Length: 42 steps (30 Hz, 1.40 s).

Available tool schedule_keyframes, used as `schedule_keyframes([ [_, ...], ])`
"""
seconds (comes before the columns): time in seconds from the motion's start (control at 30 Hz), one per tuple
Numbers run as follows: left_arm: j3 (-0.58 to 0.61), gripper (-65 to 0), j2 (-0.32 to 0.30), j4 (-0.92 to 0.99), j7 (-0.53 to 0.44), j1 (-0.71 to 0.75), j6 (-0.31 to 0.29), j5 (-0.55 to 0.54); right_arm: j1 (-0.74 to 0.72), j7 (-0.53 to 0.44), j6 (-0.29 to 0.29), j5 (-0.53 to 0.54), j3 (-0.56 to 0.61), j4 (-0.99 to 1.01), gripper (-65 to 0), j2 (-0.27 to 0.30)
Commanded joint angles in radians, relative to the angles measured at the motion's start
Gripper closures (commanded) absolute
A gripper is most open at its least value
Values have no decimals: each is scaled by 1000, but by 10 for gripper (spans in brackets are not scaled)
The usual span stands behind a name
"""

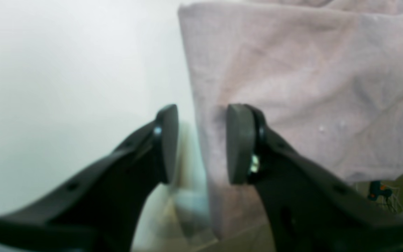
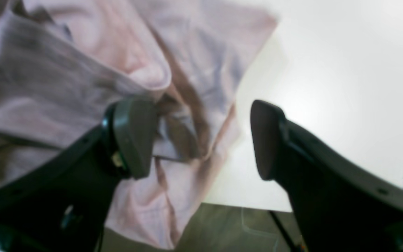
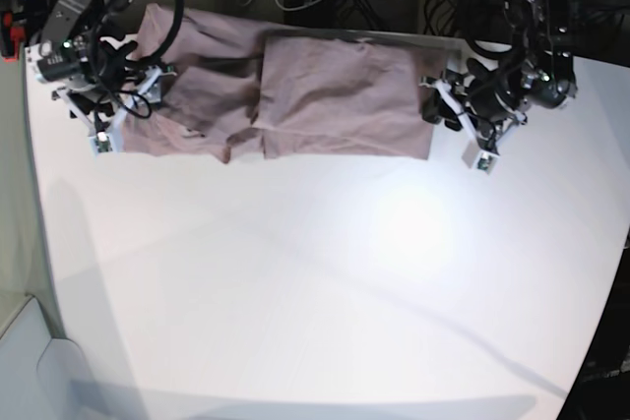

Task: Layout the t-shirt on the table in an organized manner, then fold the t-shirt properly
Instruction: 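Release the folded end and reposition both grippers on the strip ends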

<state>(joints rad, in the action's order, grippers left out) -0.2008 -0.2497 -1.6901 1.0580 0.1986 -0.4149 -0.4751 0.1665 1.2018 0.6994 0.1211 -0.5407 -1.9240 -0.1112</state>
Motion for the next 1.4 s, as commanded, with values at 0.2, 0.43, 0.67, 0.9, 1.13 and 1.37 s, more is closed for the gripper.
schedule_keyframes([
  [0.2, -4, -228, -9, -14, -14, -9, -2, -18, -49, -17, -1, 13, -115, 126, -437, 5],
  [0.43, -4, -228, -7, -18, -14, -9, -2, -21, -55, -9, -1, 12, -137, 211, -443, 6],
  [0.67, -4, -228, -7, -25, -14, -9, -2, -21, -49, -7, -1, 12, -135, 209, -441, -18],
  [0.9, -4, -228, -7, -25, -14, -9, -2, -23, -49, -7, -1, 12, -137, 209, -394, -46],
  [1.13, -4, -228, -7, -25, -14, -9, -2, -23, -54, 2, -1, 12, -135, 211, -110, -46],
  [1.37, -6, -228, -6, -29, -15, -15, -2, -24, -75, 106, -1, 13, -134, 209, 0, -46],
])
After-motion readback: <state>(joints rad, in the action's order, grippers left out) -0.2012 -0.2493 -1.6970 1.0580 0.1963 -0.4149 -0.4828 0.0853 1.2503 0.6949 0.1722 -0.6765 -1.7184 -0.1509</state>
